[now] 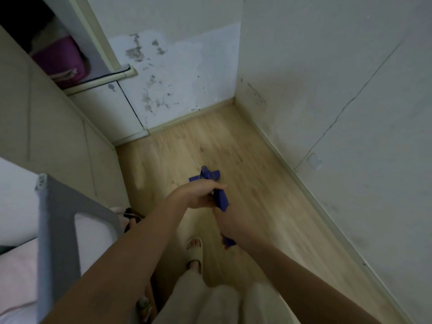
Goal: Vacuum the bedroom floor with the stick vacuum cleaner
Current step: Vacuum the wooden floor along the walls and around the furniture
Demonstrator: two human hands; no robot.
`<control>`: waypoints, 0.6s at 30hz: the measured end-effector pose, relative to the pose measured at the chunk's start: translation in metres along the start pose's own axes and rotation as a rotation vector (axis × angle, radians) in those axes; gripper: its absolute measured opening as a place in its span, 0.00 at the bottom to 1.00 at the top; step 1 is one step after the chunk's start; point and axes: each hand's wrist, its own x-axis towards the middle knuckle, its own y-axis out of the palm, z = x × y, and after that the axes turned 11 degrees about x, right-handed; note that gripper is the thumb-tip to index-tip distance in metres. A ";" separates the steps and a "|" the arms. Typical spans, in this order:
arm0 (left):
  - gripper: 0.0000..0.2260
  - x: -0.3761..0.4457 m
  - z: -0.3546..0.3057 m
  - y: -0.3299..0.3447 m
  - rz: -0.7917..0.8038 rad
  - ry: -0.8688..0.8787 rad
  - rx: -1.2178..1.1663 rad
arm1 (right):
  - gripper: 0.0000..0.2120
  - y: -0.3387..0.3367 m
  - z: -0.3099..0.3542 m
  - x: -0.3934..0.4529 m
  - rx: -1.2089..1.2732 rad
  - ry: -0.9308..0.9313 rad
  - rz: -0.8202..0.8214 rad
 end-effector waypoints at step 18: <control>0.15 0.098 -0.092 -0.104 0.014 0.014 0.030 | 0.06 0.006 0.109 0.111 -0.042 0.062 0.001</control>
